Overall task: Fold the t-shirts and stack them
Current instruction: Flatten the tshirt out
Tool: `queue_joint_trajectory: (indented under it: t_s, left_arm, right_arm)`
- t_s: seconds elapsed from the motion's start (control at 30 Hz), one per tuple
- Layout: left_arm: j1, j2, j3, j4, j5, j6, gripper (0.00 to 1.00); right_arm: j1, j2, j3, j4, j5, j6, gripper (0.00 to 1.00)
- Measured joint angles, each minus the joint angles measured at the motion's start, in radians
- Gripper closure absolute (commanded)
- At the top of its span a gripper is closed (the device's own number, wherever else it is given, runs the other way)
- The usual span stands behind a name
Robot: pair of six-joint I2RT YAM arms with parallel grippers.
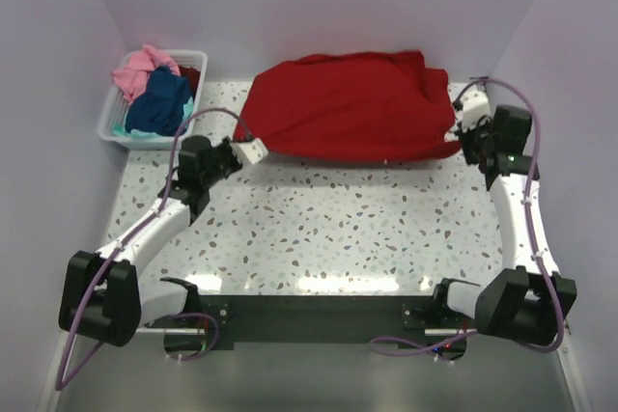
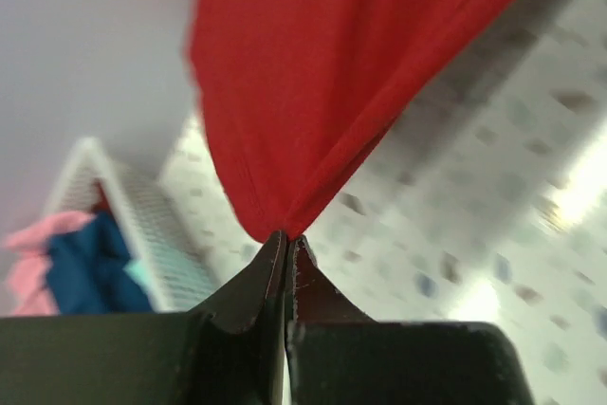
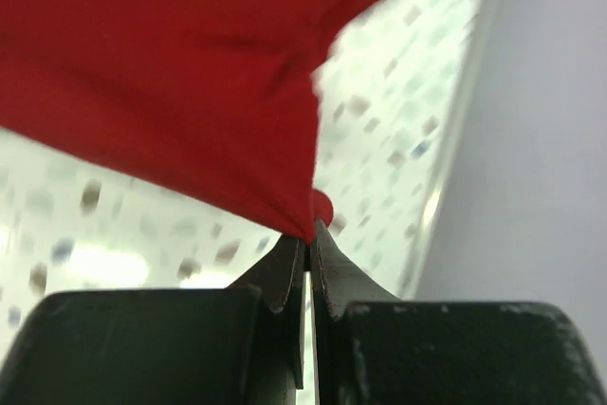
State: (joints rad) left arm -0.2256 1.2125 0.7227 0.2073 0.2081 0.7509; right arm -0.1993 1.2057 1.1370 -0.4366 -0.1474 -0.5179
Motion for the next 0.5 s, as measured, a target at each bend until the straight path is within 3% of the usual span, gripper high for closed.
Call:
queue_joint_trajectory:
  t_s: [0.17, 0.33, 0.47, 0.5]
  left_arm:
    - [-0.075, -0.043, -0.183, -0.083, 0.016, 0.097, 0.94]
    - [-0.083, -0.031, -0.208, -0.137, 0.007, 0.129, 0.91]
    - [-0.083, -0.049, -0.21, -0.285, 0.035, 0.193, 0.9]
    - [-0.083, -0.066, -0.213, -0.335, 0.047, 0.221, 0.85]
  right_arm:
    - [0.0, -0.058, -0.177, -0.15, -0.001, -0.104, 1.0]
    - [0.0, -0.065, -0.212, -0.262, -0.003, -0.219, 1.0]
    - [0.0, -0.055, -0.212, -0.445, -0.019, -0.349, 1.0]
    - [0.0, -0.056, -0.212, -0.491, -0.022, -0.38, 1.0]
